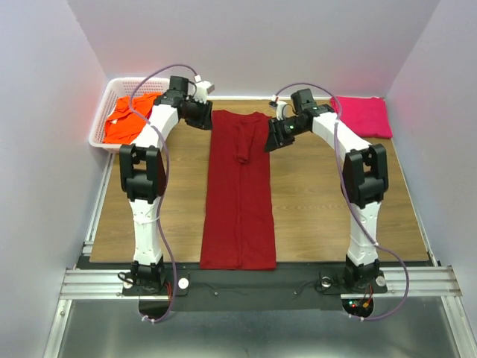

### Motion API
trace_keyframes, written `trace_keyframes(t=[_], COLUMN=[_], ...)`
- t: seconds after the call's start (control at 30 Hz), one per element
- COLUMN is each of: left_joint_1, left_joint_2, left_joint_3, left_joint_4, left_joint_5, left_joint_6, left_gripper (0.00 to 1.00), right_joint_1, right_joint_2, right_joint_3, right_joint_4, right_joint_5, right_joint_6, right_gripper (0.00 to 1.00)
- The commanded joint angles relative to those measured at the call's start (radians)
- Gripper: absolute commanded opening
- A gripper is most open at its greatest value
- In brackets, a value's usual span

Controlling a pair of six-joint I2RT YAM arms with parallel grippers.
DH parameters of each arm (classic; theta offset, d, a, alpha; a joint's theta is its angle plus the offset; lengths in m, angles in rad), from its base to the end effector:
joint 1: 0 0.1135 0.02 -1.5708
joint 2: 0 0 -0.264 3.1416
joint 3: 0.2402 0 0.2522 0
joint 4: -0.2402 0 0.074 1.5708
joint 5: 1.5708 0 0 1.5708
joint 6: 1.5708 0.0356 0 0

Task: Fold and stack the t-shirts
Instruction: Fold the tshirt

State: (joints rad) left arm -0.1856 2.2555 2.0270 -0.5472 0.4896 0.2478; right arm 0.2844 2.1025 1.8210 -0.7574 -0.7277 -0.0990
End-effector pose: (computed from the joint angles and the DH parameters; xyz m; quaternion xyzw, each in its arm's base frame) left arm 0.5025 -0.1114 0.2471 0.2840 0.8534 -0.2117 0.3824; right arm 0.4319 0.1509 0.2440 -0.2636 0.8673 0.3646 0.2128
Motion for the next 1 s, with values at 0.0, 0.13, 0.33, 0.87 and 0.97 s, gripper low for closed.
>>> trace_keyframes(t=[0.0, 0.13, 0.33, 0.87, 0.97], left_joint_1=[0.011, 0.012, 0.012, 0.032, 0.038], left_joint_2=[-0.080, -0.056, -0.011, 0.234, 0.282], left_joint_3=[-0.062, -0.096, -0.099, 0.114, 0.212], left_joint_4=[0.043, 0.038, 0.026, 0.009, 0.012], left_joint_5=[0.076, 0.118, 0.159, 0.075, 0.047], left_joint_6=[-0.005, -0.031, -0.042, -0.056, -0.053], left_gripper=[0.47, 0.45, 0.40, 0.37, 0.37], right_joint_1=[0.030, 0.029, 0.030, -0.002, -0.013], right_joint_2=[0.118, 0.215, 0.295, 0.485, 0.514], right_joint_3=[0.098, 0.210, 0.270, 0.389, 0.432], right_joint_4=[0.073, 0.122, 0.211, 0.276, 0.299], right_joint_5=[0.091, 0.168, 0.180, 0.370, 0.405], right_joint_6=[0.096, 0.148, 0.177, 0.209, 0.208], right_gripper=[0.40, 0.36, 0.35, 0.34, 0.34])
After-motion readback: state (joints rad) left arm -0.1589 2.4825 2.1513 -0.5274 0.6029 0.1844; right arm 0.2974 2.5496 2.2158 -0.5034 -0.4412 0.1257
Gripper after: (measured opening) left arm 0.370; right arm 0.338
